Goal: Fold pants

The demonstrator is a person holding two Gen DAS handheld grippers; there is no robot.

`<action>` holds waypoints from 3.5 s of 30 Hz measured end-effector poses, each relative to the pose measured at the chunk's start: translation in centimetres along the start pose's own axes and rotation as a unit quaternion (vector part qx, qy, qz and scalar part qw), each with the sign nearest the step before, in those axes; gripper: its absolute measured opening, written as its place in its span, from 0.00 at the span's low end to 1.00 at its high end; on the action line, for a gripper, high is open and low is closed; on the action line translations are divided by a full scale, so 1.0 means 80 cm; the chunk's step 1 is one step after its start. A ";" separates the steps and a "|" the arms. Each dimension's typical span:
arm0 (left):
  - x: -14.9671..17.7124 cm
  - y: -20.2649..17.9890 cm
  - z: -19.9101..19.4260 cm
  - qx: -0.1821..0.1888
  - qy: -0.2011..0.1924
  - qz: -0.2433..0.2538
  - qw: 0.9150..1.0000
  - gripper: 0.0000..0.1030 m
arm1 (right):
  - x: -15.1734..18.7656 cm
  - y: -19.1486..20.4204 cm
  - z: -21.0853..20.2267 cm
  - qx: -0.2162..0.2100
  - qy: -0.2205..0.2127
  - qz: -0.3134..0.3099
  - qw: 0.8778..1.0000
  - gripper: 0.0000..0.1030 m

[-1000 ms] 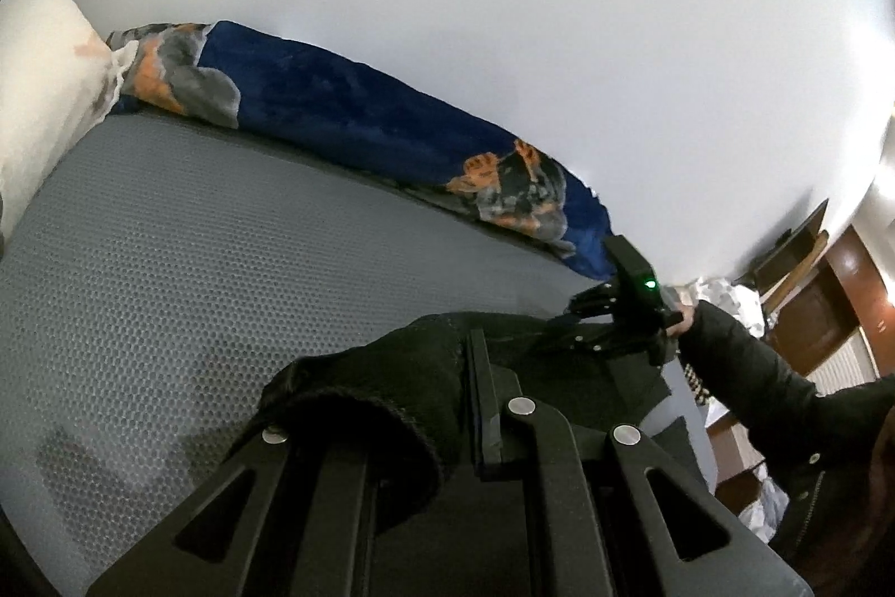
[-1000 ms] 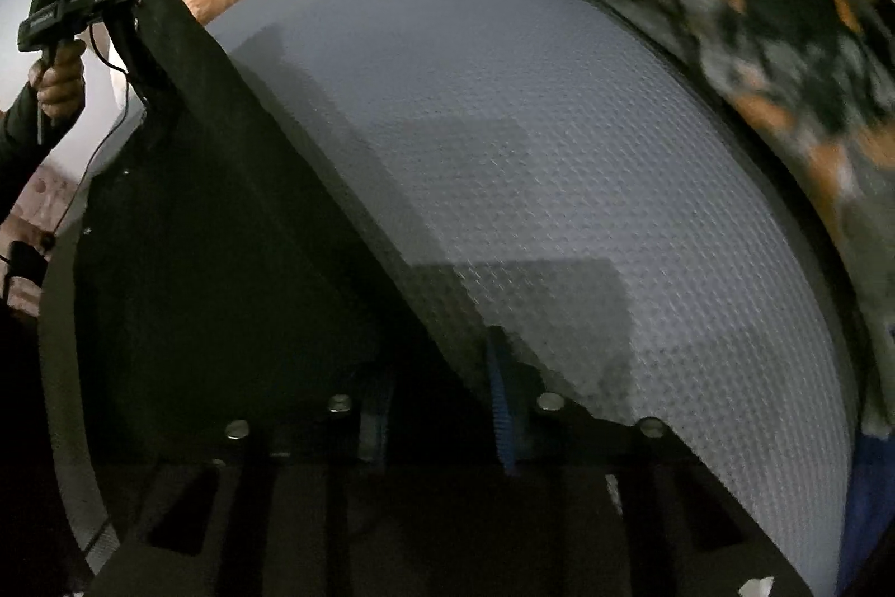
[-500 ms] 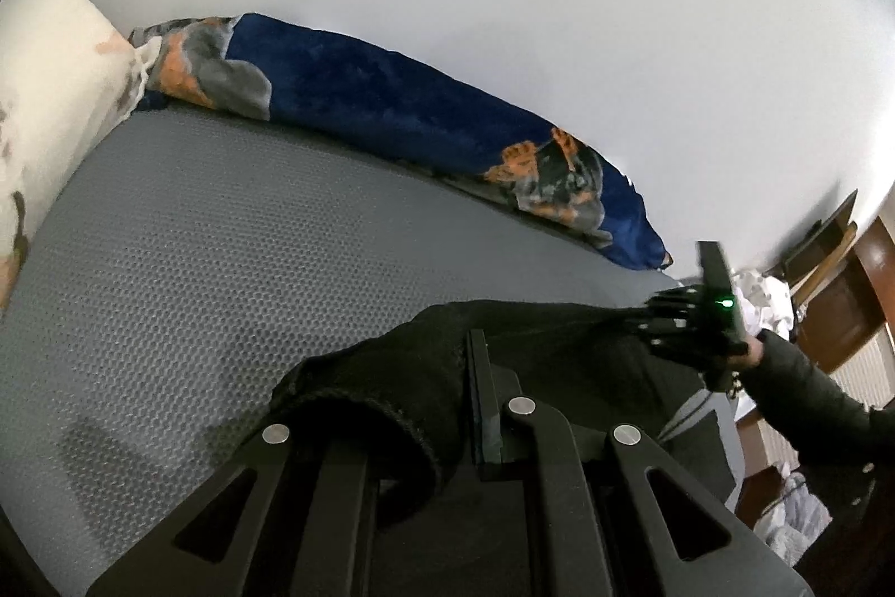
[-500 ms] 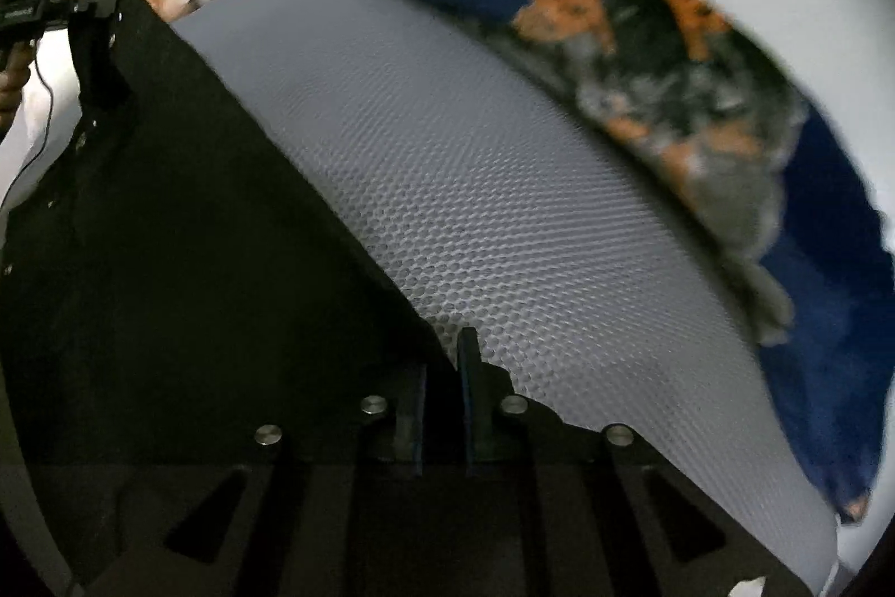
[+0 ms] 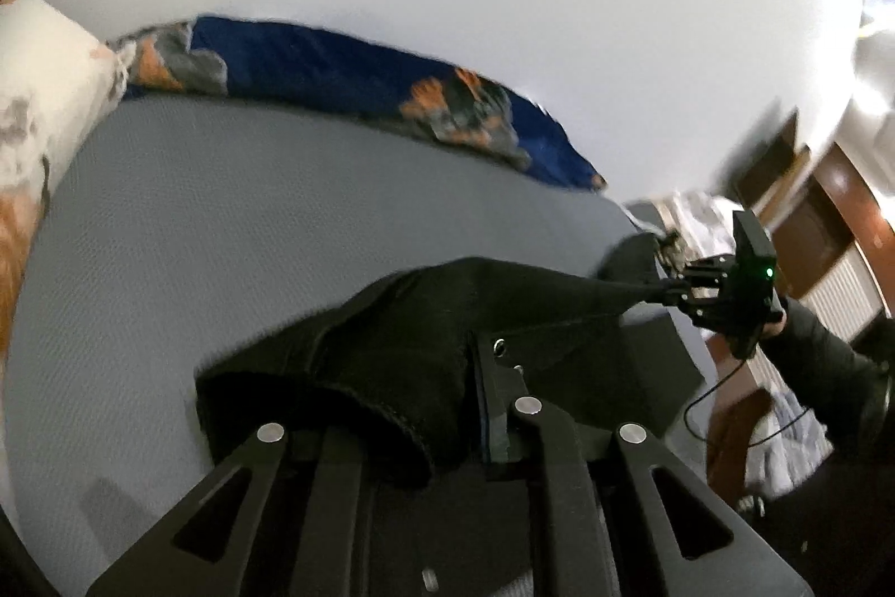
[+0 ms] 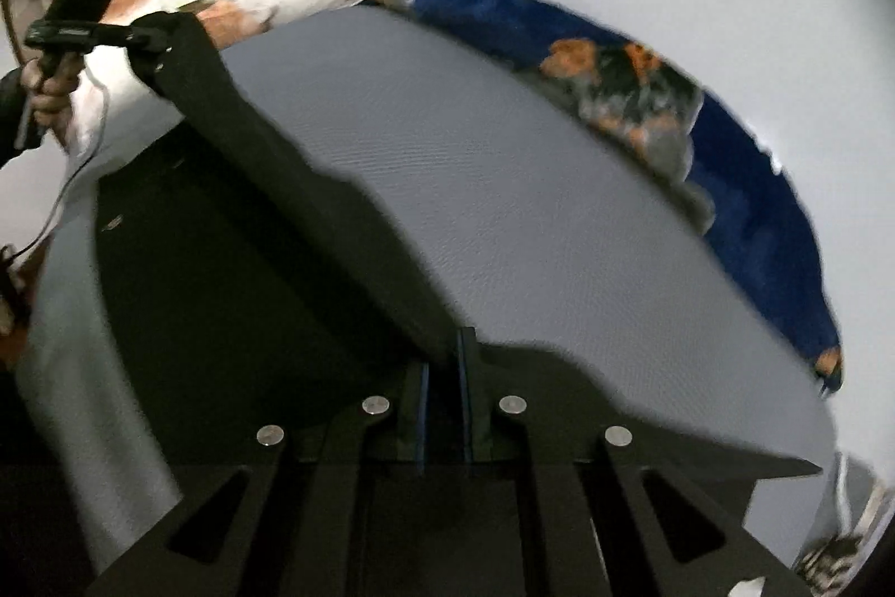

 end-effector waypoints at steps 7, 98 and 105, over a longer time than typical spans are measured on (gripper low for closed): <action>0.112 0.003 0.001 -0.016 0.085 0.028 0.996 0.16 | 0.084 0.072 0.044 -0.060 0.036 0.040 0.997 0.06; 0.186 -0.272 0.081 -0.017 0.146 0.257 0.955 0.53 | 0.118 0.107 0.086 -0.141 -0.004 0.220 0.965 0.16; 0.199 -0.297 0.133 -0.019 0.168 0.293 0.941 0.35 | 0.116 0.103 0.084 -0.150 -0.009 0.225 0.963 0.17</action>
Point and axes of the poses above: each gripper's, at about its wrist camera, not at the fingertips, and z roughly the way its jaws point, y to its left, x to its underside, the point moved 10 cm from there along z, roughly the way its jaws point, and after that the axes turned 14 degrees about -x, right-handed, at the moved point
